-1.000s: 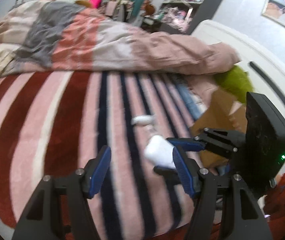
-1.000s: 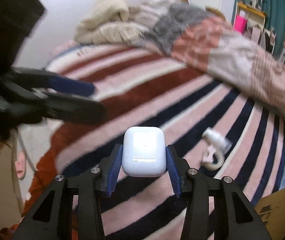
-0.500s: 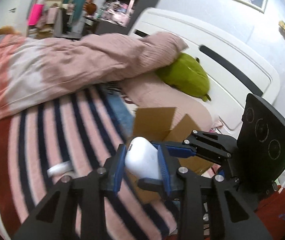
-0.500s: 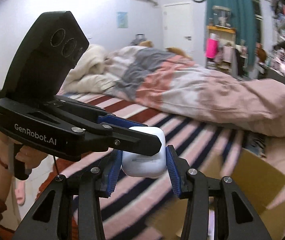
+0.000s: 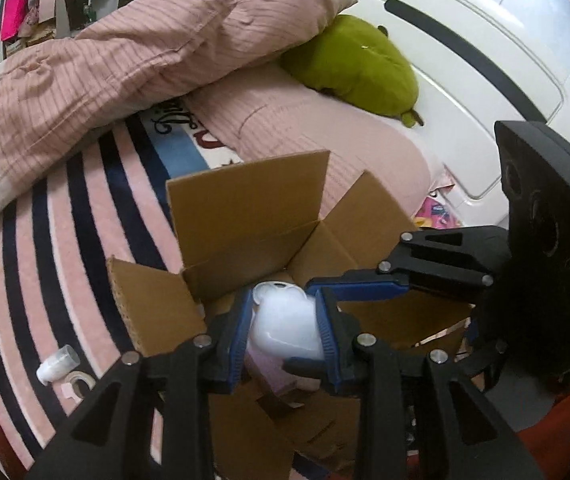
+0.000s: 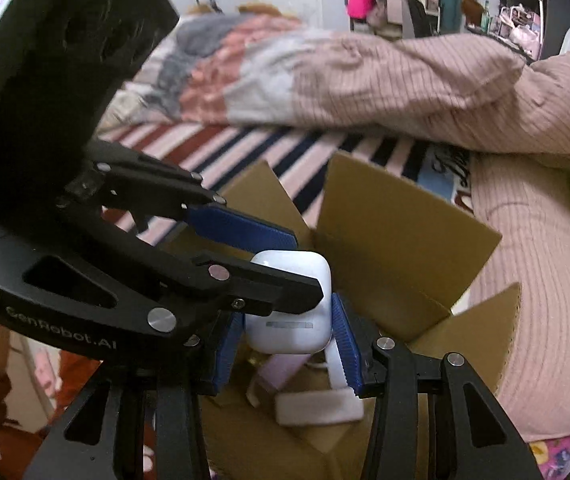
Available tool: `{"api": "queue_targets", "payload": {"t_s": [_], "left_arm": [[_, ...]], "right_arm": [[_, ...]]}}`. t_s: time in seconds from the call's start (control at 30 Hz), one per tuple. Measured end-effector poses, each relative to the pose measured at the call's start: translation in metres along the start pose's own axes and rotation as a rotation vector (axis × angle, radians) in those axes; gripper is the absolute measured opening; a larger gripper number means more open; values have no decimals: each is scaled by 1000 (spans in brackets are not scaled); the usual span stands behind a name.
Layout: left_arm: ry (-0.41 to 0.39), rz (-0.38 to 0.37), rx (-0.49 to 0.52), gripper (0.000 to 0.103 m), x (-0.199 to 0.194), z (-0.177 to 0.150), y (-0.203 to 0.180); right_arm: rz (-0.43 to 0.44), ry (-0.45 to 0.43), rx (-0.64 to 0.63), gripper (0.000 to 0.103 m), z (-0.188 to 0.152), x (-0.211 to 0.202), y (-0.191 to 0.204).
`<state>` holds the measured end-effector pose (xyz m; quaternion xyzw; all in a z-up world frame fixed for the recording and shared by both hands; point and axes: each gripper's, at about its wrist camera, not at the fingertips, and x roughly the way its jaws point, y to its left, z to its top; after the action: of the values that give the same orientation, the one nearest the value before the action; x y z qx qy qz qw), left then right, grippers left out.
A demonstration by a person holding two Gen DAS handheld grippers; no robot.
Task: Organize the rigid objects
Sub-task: 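Carry the earbud case into the cardboard box and open the right gripper, then move the right gripper back to the white tape roll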
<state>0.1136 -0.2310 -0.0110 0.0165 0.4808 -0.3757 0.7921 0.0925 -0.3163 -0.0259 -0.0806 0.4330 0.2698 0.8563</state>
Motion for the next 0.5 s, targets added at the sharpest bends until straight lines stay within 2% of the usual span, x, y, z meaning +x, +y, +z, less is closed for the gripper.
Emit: {"api": "queue_targets", "payload": {"t_s": [0.07, 0.13, 0.23, 0.33, 0.43, 0.5], "left_arm": [[-43, 36, 6, 51, -12, -5, 3], [-99, 57, -2, 59, -31, -12, 9], [-168, 133, -37, 60, -73, -32, 28], [-226, 216, -98, 60, -111, -53, 51], [-267, 299, -152, 65, -138, -77, 71], [-293, 373, -197, 67, -153, -100, 89]], "right_arm": [[4, 23, 14, 40, -1, 3, -1], [11, 34, 36, 43, -4, 1, -1], [26, 1, 43, 46, -3, -6, 5], [26, -68, -12, 46, 7, -14, 28], [104, -123, -80, 46, 22, -16, 63], [205, -130, -108, 47, 33, -9, 91]]}}
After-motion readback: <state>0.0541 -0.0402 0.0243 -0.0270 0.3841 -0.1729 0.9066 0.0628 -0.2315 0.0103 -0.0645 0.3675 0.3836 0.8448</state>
